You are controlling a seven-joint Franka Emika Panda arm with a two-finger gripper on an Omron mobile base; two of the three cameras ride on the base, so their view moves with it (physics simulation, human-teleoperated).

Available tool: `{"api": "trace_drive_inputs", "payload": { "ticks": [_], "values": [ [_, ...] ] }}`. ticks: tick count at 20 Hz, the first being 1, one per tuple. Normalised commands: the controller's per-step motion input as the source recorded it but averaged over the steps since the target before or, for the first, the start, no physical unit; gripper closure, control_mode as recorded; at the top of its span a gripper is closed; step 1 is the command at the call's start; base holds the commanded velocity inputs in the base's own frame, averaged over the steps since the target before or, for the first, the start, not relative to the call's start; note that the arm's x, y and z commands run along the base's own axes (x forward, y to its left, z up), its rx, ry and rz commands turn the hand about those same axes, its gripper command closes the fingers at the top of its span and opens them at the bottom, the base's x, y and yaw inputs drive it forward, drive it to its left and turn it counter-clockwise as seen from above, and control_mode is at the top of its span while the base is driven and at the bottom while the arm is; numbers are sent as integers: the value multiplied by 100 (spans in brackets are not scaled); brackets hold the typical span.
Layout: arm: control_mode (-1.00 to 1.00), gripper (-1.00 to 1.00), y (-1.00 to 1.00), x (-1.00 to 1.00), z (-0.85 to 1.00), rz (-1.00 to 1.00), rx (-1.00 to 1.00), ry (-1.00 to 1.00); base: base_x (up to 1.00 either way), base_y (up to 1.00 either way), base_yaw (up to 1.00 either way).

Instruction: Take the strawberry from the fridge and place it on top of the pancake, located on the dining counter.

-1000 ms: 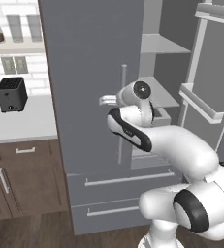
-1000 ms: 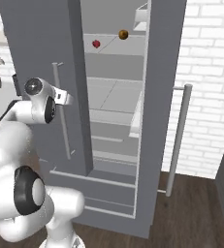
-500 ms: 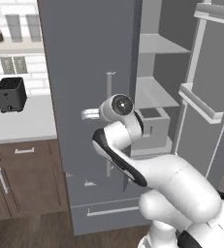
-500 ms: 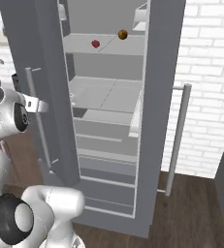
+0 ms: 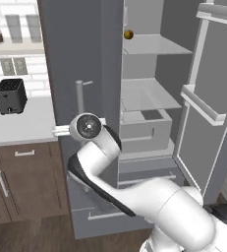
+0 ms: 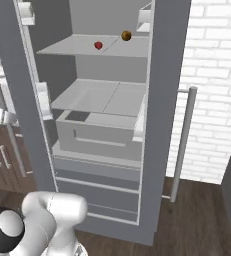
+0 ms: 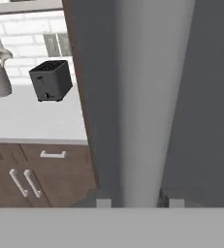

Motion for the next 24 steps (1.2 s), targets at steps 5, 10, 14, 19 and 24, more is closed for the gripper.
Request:
{"api": "trace_drive_inputs", "payload": {
  "ticks": [5, 10, 14, 19, 24],
  "values": [
    [-100, 100, 100, -2, -54, -1, 3, 0, 0, 0, 0],
    [-100, 100, 100, 12, -61, -1, 5, -1, 0, 0, 0],
    [-100, 100, 100, 20, -62, 0, 12, -9, 0, 0, 0],
    [-100, 100, 100, -2, -10, 0, 12, -14, 0, 0, 0],
    [-100, 100, 13, -84, 42, -6, 2, 0, 0, 0, 0]
  ]
}}
